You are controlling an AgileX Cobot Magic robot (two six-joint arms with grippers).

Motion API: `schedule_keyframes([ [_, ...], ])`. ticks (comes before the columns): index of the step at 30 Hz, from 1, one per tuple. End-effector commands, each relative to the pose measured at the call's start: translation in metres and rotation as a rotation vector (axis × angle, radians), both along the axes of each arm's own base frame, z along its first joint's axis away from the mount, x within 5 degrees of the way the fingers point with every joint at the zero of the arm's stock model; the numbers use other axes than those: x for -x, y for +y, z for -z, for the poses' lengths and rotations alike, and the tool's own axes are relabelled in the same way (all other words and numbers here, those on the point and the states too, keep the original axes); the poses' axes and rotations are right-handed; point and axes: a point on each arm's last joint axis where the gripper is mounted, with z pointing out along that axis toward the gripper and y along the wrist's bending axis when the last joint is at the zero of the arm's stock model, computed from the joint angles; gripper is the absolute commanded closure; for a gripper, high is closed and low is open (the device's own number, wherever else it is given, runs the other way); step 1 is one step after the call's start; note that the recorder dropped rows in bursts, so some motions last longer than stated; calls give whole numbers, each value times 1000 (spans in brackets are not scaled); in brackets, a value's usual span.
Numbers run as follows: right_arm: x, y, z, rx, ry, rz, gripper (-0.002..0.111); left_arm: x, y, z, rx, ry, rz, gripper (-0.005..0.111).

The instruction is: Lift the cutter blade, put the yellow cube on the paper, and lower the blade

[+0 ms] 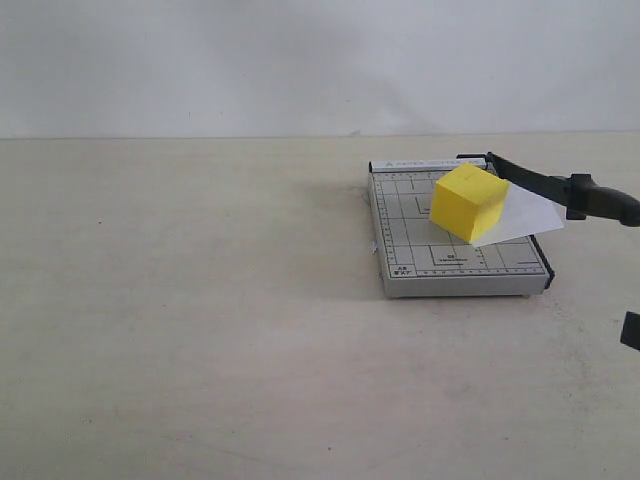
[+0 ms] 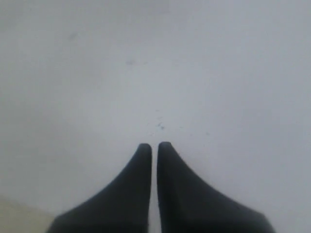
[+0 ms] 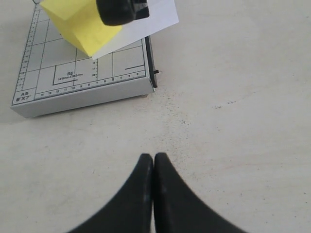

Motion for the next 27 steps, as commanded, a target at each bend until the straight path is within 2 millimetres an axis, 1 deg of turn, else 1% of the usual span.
schedule_keyframes([
  [1, -1, 0, -2, 0, -17, 2, 108, 8, 42, 57, 874, 116, -556, 102],
  [2, -1, 0, -2, 0, -12, 2, 108, 14, 50, 69, 1049, 80, -680, 102],
  [4, 0, -1, 0, 5, 9, 1, 108, 24, 57, 81, 1323, -17, -817, 102],
  [5, 0, -1, 1, 11, 16, -2, 108, 28, 60, 80, 1332, -60, -859, 102],
  [6, 1, -1, 1, 13, 18, -4, 108, 31, 65, 74, 1203, -90, -881, 102],
  [7, 1, -1, 1, 14, 21, -4, 108, 34, 71, 56, 804, -145, -891, 102],
  [8, 1, -1, 1, 15, 20, -5, 108, 35, 71, 39, 460, -187, -859, 102],
  [9, 1, -1, 1, 19, 20, -9, 108, 32, 62, 18, 30, -242, -774, 102],
  [10, 1, -1, 1, 19, 20, -9, 108, 29, 49, 0, -320, -299, -668, 102],
  [11, 1, -1, 1, 19, 20, -9, 108, 24, 35, -11, -602, -325, -553, 102],
  [12, 1, -1, 1, 19, 20, -9, 108, 22, 24, -20, -810, -332, -456, 102],
  [13, 0, -1, 0, 19, 13, -9, 108, 18, 13, -25, -899, -324, -362, 102],
  [14, 0, -1, 0, 18, 8, -9, 108, 16, 7, -27, -869, -298, -317, 102],
  [15, 0, 0, 0, 18, 6, -9, 108, 14, 4, -29, -764, -269, -291, 102],
  [16, 0, 0, 0, 17, 3, -9, 108, 12, 0, -27, -673, -241, -276, 102],
  [17, 0, 0, 0, 17, 3, -9, 108, 10, -3, -23, -644, -215, -265, 102],
  [18, 0, 0, 0, 18, 5, -9, 108, 9, -5, -17, -654, -175, -259, 102],
  [20, 0, 0, 0, 18, 5, -9, 108, 7, -10, -1, -747, -92, -233, 102],
  [22, 0, 0, 0, 18, 5, -9, 108, 11, -20, 19, -882, -1, -182, 102],
  [23, 0, 0, 0, 18, 5, -9, 108, 15, -25, 27, -893, 18, -163, 102],
  [25, 0, 0, 0, 18, 5, -9, 108, 27, -40, 46, -861, 3, -95, 102],
  [26, 0, 0, 0, 18, 5, -9, 108, 34, -49, 52, -831, -38, -60, 102],
  [27, 0, 0, 0, 18, 5, -9, 108, 43, -56, 56, -749, -95, -46, 102],
])
